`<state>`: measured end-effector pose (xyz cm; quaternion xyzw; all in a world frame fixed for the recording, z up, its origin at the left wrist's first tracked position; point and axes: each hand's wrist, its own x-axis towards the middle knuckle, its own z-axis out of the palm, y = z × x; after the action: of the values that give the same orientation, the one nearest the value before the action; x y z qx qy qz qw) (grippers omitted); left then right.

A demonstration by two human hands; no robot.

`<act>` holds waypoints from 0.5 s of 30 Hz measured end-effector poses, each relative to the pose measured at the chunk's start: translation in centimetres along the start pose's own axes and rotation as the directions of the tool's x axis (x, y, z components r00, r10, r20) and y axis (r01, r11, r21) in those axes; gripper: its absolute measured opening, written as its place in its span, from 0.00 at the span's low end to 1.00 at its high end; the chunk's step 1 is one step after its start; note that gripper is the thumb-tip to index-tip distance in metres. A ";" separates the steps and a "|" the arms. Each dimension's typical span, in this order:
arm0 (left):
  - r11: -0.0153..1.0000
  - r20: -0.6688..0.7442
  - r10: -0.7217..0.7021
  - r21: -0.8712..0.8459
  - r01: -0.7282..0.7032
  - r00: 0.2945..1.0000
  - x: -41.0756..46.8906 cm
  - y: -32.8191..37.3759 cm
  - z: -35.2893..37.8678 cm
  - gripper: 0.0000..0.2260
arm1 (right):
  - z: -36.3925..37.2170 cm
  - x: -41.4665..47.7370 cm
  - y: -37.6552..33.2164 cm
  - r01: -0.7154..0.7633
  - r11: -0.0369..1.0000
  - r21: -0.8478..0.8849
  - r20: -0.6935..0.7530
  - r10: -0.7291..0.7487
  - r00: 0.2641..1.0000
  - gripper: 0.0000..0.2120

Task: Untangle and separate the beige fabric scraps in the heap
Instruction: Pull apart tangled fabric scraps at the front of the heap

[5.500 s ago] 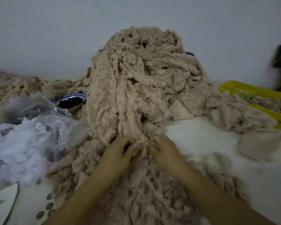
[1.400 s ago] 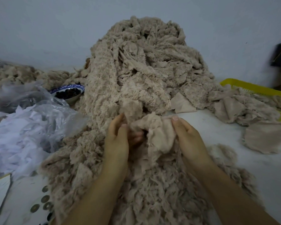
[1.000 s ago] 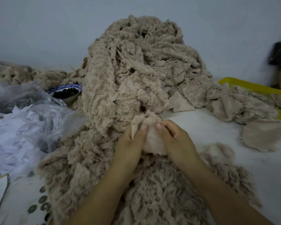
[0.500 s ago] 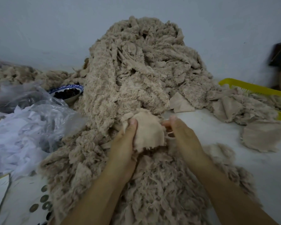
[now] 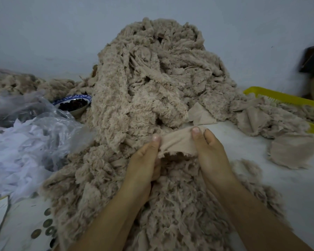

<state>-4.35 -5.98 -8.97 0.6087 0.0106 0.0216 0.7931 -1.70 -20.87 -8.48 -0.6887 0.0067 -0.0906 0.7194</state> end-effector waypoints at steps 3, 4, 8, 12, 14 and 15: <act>0.997 0.005 0.056 -0.044 -0.056 0.998 -0.1 0.2 0.1 0.18 | 0.1 -0.1 -0.4 -0.010 1.000 -0.014 0.001 0.010 1.000 0.32; 0.996 0.018 0.076 -0.056 -0.075 0.997 -0.1 0.2 0.1 0.18 | 0.1 -0.1 -0.4 -0.021 1.000 -0.012 -0.003 0.021 1.000 0.31; 0.986 0.023 0.122 -0.118 -0.119 0.992 -0.6 0.5 0.7 0.17 | 0.2 0.0 -0.5 -0.086 0.993 0.080 -0.023 0.088 0.996 0.17; 0.981 0.035 0.106 -0.170 -0.098 0.994 -0.8 0.6 1.0 0.15 | 0.8 0.0 -0.1 -0.122 0.983 0.138 -0.049 0.129 0.990 0.23; 0.978 0.053 0.088 -0.195 -0.076 0.995 -1.0 0.7 1.1 0.18 | 0.3 0.3 0.1 -0.165 0.972 0.170 -0.068 0.178 0.982 0.19; 0.975 0.047 0.090 -0.206 -0.078 0.995 -1.0 0.7 0.9 0.17 | -0.2 0.8 0.1 -0.191 0.959 0.210 -0.090 0.213 0.973 0.16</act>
<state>-5.30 -6.75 -8.08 0.5243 -0.0397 0.0390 0.8497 -0.92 -21.22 -8.50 -0.6024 0.1079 -0.0552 0.7889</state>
